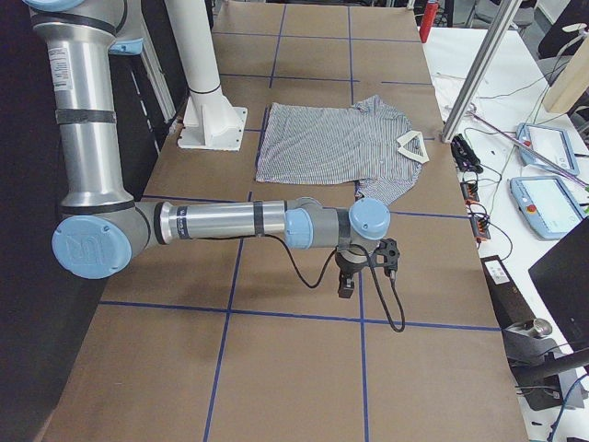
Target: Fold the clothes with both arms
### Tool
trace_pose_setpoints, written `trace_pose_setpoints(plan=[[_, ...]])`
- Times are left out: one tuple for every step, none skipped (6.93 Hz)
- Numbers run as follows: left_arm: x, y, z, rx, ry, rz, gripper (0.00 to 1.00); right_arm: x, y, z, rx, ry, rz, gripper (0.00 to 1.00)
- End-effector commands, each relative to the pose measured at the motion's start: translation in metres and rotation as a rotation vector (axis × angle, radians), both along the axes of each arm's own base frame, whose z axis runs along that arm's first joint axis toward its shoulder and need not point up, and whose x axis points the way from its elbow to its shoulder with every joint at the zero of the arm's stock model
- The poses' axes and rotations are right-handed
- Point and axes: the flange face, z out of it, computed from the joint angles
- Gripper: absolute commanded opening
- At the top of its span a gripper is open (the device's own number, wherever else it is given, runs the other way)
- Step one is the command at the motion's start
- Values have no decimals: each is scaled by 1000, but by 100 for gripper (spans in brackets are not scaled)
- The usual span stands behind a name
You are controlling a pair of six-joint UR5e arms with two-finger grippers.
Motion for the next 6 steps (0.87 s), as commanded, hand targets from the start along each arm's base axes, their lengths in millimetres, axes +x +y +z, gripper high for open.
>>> trace_pose_setpoints(plan=[[49, 3, -1, 5, 1, 90, 100, -12, 2, -14, 133, -89, -17, 100], [49, 2, -8, 29, 7, 94, 100, -56, -4, -22, 87, -85, -34, 100], [53, -1, -14, 85, 51, 102, 100, -85, -35, -65, 90, -47, 15, 100], [59, -2, -20, 118, 101, 126, 100, -143, -53, -96, 81, -15, 12, 100], [77, -3, -19, 167, 113, 157, 100, -207, -89, -137, 8, 42, 113, 100], [81, -4, -22, 214, 125, 168, 100, -259, -118, -179, -31, 57, 228, 100]])
